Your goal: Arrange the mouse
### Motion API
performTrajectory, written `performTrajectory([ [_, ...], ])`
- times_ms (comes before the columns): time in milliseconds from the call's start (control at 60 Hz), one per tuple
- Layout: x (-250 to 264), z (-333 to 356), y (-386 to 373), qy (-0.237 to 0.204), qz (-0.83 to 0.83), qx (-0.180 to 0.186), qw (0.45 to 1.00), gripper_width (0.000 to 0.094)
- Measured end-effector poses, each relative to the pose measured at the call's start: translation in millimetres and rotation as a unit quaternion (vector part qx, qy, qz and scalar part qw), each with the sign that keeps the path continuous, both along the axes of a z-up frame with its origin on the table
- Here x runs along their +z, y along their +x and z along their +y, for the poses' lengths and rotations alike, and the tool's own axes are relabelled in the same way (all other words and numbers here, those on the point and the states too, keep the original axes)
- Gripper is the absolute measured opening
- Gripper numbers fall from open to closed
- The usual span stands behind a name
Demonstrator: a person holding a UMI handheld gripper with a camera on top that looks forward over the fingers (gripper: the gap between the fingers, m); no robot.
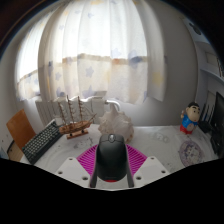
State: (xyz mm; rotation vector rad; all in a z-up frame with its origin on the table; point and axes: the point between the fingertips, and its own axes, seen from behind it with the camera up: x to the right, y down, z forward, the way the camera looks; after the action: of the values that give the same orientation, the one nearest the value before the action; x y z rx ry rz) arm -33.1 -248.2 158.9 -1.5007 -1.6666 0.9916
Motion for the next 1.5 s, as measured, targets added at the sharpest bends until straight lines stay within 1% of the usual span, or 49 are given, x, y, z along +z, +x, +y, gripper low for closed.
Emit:
performTrajectory([
  [67, 29, 55, -3, 0.001, 0.019, -0.023, 1.0, 0.0421],
  [133, 46, 117, -11, 0.014, 0.034, -0.045, 0.998, 0.0421],
  [200, 46, 185, -23, 0.036, 0.038, -0.069, 0.996, 0.0422],
  [233, 41, 217, -29, 0.04, 0.035, -0.079, 0.995, 0.0421],
  [317, 13, 303, -40, 0.053, 0.022, -0.106, 0.993, 0.042],
  [367, -13, 351, -45, 0.059, 0.008, -0.122, 0.991, 0.042],
  [417, -46, 390, -48, 0.057, -0.011, -0.132, 0.99, 0.0419],
  [483, -89, 433, -49, 0.054, -0.043, -0.131, 0.989, 0.0422],
  [550, -124, 461, -48, 0.053, -0.064, -0.127, 0.988, 0.0422],
  [667, -172, 475, -45, 0.029, -0.1, -0.11, 0.988, 0.0482],
  [700, -169, 474, -48, 0.017, -0.09, -0.105, 0.99, 0.0504],
  [750, -170, 472, -45, 0.017, -0.102, -0.098, 0.99, 0.0554],
  [767, -168, 473, -43, 0.018, -0.106, -0.098, 0.989, 0.0591],
  [783, -165, 475, -42, 0.019, -0.108, -0.099, 0.989, 0.0648],
  [833, -149, 477, -35, 0.018, -0.109, -0.108, 0.988, 0.0868],
  [883, -130, 476, -22, 0.011, -0.116, -0.116, 0.986, 0.0832],
  [983, -80, 460, 16, -0.013, -0.138, -0.108, 0.984, 0.085],
  [1067, -36, 453, 52, -0.029, -0.142, -0.116, 0.983, 0.0851],
  [1183, 1, 445, 99, -0.035, -0.156, -0.12, 0.98, 0.0855],
  [1283, 18, 444, 128, -0.028, -0.159, -0.124, 0.979, 0.0855],
  [1350, 22, 441, 140, -0.018, -0.159, -0.12, 0.98, 0.0855],
  [1417, 22, 439, 147, -0.014, -0.158, -0.116, 0.981, 0.0852],
  [1500, 15, 441, 155, -0.01, -0.167, -0.121, 0.979, 0.0852],
])
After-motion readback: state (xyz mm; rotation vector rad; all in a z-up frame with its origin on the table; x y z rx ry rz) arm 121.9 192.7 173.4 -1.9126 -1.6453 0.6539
